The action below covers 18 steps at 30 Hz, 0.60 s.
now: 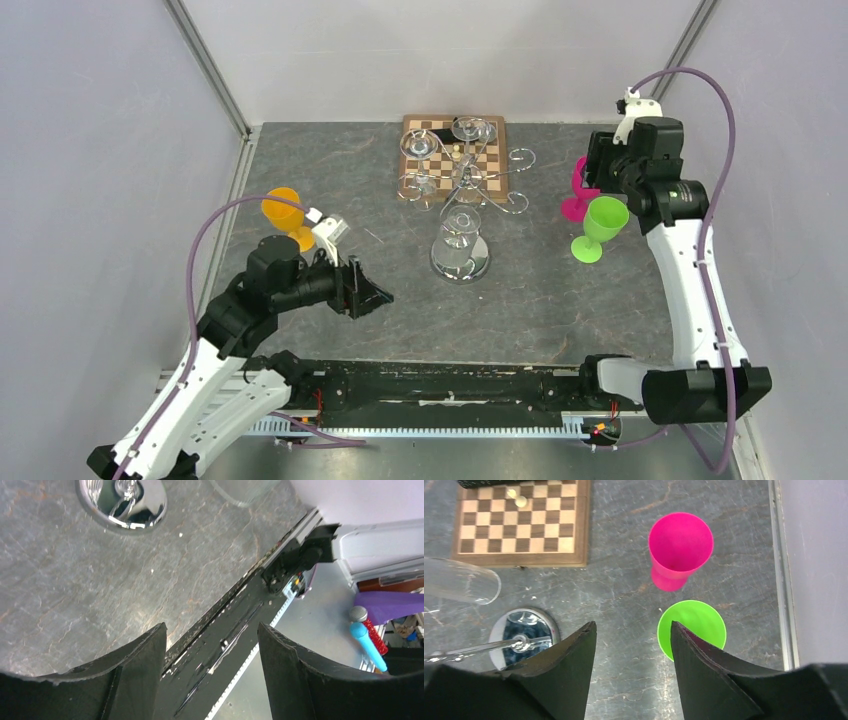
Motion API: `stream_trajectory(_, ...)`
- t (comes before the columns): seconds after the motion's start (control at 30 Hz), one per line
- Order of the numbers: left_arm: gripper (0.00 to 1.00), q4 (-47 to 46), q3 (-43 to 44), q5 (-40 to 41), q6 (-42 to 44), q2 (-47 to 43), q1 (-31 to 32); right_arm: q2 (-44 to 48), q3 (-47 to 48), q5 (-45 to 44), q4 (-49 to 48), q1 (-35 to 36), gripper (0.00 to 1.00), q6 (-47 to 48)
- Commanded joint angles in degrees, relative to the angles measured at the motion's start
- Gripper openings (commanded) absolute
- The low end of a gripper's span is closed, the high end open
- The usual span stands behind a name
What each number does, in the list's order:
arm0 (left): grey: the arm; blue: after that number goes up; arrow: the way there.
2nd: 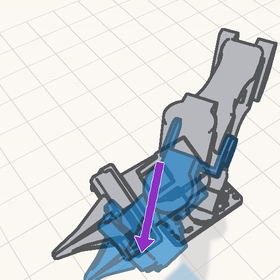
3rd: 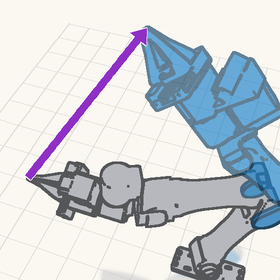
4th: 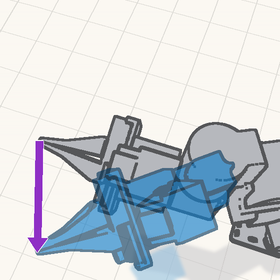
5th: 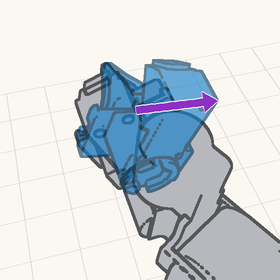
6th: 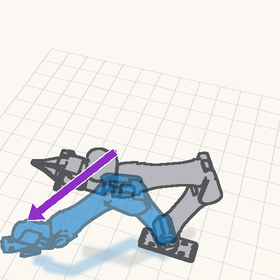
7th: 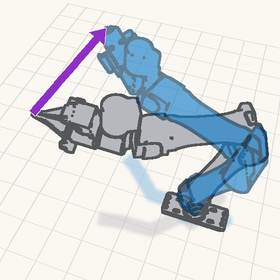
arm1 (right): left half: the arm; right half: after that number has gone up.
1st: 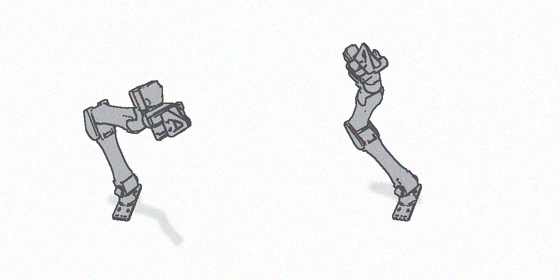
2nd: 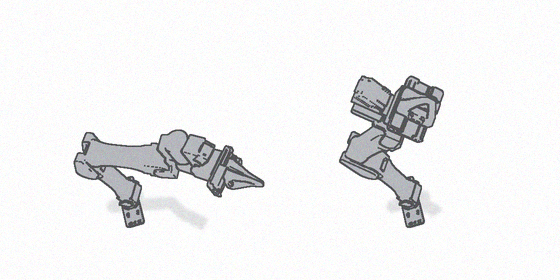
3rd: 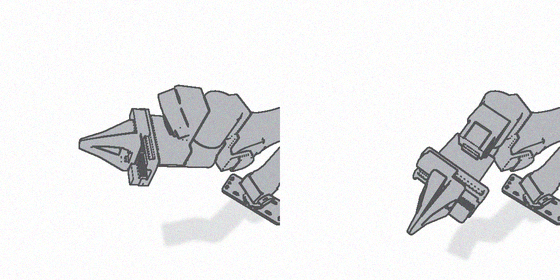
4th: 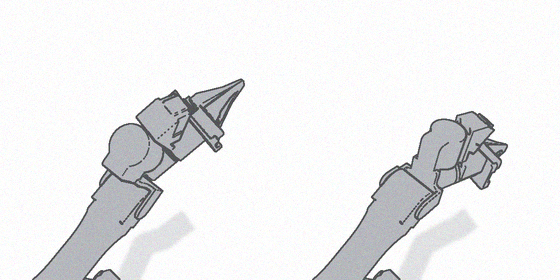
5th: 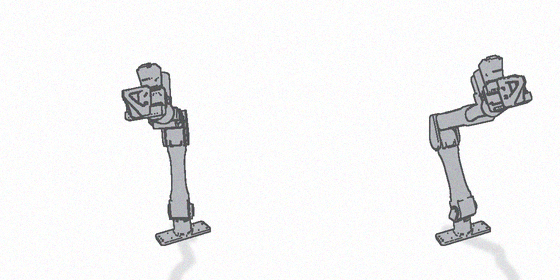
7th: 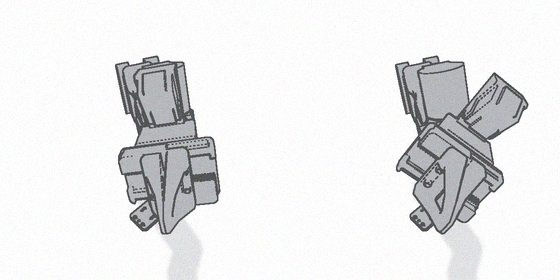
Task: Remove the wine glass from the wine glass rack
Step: Place the wine glass at the center of the board.
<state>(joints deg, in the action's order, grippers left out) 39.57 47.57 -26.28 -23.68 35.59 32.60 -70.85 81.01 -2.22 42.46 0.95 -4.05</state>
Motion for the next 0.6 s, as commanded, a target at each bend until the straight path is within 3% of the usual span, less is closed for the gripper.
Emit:
stream_trajectory(0.0,0.72,-0.6,7.3,2.2,-3.5,2.2,-0.1,3.3,1.9,5.7,-2.7,0.1,0.59,-1.8)
stream_trajectory(0.27,0.71,-0.4,21.6,4.2,-9.0,10.0,-0.1,5.3,3.6,14.7,-4.5,1.5,0.62,-5.0)
stream_trajectory(0.57,0.70,-2.0,34.1,8.9,-14.4,20.0,-0.1,4.3,10.8,17.1,-3.4,2.1,0.67,-9.2)
